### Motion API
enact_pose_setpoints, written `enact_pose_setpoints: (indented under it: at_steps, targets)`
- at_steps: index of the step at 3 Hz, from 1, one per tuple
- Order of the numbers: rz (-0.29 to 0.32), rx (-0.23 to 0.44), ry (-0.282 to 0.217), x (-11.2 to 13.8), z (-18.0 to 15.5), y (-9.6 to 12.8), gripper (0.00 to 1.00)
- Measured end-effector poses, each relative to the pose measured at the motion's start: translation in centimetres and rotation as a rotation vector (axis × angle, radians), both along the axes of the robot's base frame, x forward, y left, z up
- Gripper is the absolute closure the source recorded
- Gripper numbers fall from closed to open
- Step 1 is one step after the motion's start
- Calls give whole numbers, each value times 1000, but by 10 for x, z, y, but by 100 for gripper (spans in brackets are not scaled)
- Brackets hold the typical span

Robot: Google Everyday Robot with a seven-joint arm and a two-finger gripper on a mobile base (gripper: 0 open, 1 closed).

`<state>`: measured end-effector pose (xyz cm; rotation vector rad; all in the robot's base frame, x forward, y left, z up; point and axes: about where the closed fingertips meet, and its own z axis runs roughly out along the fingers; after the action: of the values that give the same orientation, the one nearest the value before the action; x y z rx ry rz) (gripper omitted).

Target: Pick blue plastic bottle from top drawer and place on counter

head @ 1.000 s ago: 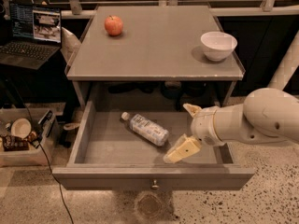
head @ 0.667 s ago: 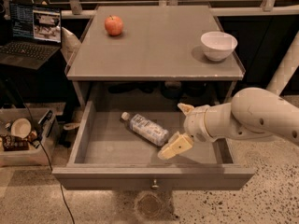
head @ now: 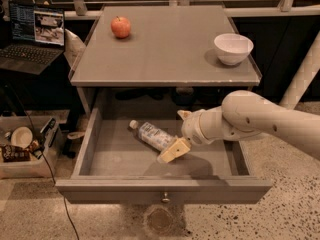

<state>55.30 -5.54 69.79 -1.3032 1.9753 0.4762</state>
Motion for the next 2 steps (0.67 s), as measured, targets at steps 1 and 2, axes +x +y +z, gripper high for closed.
enact_pose_setpoints:
  at_steps: [1,2]
  targets:
    - [14,-2,39,13,-26,12,0]
    - [0,-17,89,18,-52,18,0]
